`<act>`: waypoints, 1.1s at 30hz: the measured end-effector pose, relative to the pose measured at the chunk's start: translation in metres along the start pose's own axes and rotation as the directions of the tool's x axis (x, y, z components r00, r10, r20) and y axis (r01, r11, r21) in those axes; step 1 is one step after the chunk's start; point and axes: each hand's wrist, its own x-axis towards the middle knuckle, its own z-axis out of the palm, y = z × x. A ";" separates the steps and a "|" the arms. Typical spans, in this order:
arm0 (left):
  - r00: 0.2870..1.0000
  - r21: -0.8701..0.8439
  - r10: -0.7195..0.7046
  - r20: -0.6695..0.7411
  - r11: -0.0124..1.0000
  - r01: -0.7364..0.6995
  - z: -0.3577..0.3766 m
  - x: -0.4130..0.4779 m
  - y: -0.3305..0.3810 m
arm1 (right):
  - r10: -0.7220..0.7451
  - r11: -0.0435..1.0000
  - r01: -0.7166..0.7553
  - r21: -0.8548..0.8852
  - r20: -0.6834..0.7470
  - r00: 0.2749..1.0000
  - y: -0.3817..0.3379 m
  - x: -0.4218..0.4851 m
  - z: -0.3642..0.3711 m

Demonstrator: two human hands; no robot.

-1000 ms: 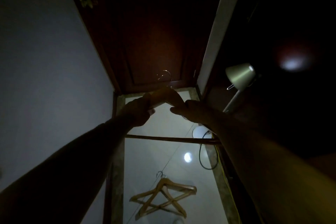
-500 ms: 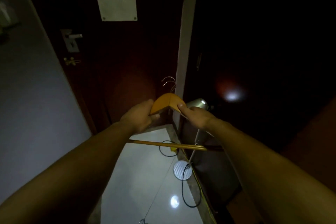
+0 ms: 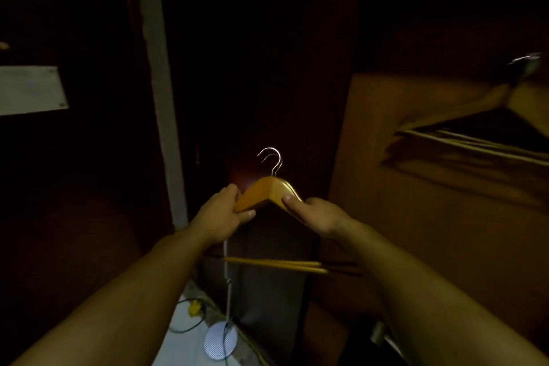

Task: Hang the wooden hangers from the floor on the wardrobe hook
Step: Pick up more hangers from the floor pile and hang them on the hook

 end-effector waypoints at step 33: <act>0.828 -0.316 0.521 0.205 0.836 -0.448 0.134 0.121 0.424 | 0.191 0.938 -0.327 -0.118 -0.610 0.769 0.251 -0.099 -0.369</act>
